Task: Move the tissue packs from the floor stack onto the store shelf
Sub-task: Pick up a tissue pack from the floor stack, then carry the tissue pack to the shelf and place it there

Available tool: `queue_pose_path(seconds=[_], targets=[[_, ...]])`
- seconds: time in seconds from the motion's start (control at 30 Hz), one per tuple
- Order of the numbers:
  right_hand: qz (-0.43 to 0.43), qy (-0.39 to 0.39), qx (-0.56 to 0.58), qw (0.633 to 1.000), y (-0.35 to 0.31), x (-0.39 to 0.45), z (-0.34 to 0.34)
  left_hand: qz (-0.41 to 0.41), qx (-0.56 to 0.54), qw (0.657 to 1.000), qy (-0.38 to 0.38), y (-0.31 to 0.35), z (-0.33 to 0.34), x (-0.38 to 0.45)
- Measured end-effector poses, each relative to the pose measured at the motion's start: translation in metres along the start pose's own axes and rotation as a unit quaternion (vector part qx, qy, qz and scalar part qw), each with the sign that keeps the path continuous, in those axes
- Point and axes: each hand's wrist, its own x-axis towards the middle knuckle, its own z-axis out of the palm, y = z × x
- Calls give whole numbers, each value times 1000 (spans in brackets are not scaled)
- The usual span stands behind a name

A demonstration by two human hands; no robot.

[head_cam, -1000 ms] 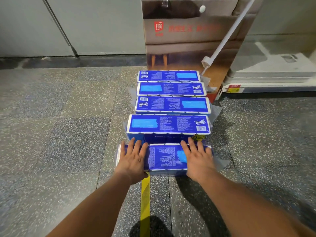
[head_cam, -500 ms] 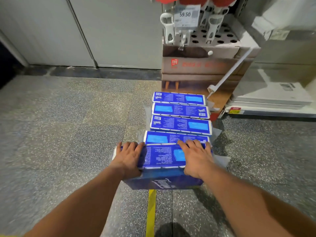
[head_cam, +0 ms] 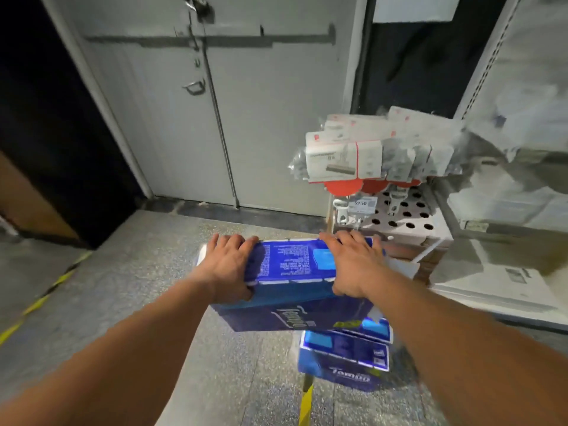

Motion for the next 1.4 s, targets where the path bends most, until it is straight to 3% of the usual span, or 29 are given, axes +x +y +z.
queue_pose_path(seconds=[0.23, 0.43, 0.6, 0.87, 1.4], targets=[[-59, 112, -7, 992, -88, 13, -171, -57, 32, 992, 107, -97, -173, -39], [-116, 220, 16, 969, -157, 44, -236, -104, 85, 972, 194, -174, -249, -71], [-160, 233, 19, 959, -204, 99, -260, -150, 113, 962, 198, -230, -263, -71], [-285, 222, 6, 932, -303, 216, -305, -289, 144, 931, 169, -322, -272, -74], [-472, 182, 4, 862, -650, 332, -311, -490, 138, 855, 104, -562, -241, -203]])
